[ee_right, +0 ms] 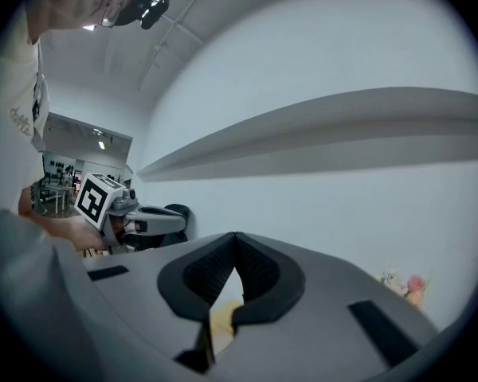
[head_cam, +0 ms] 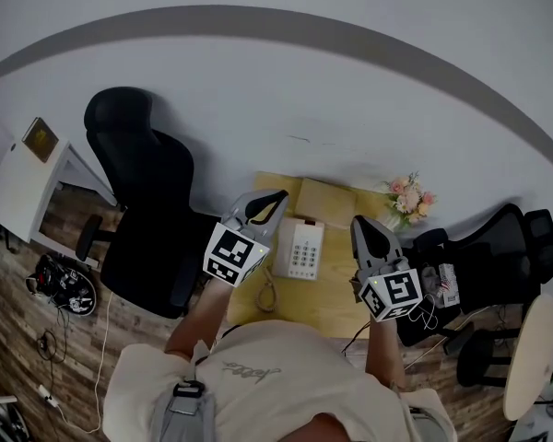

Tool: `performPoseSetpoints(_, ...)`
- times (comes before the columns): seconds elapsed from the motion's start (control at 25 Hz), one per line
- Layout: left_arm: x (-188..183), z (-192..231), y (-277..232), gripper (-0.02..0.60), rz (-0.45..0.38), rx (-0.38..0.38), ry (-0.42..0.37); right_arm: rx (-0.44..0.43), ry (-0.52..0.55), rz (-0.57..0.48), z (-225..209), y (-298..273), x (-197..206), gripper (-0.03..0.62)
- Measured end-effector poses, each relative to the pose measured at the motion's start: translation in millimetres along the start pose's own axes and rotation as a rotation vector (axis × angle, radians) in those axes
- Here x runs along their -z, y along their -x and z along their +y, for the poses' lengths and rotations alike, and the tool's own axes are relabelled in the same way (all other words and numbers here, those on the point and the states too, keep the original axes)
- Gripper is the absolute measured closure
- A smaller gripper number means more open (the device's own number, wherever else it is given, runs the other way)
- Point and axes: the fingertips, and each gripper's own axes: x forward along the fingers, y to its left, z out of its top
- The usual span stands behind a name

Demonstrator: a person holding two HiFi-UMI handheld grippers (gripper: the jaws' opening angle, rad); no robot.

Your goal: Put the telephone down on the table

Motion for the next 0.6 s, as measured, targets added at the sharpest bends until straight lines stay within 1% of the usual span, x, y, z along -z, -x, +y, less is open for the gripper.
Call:
performPoseSetpoints(0.36,3,-9,4,0.563,-0.008,0.038,-0.002,0.025,-0.013,0.027,1,9,7,0.591)
performPoseSetpoints(0.6,9,-8,9,0.563,-0.001,0.042,0.008,0.036,-0.008,0.038,-3,9,13,0.592)
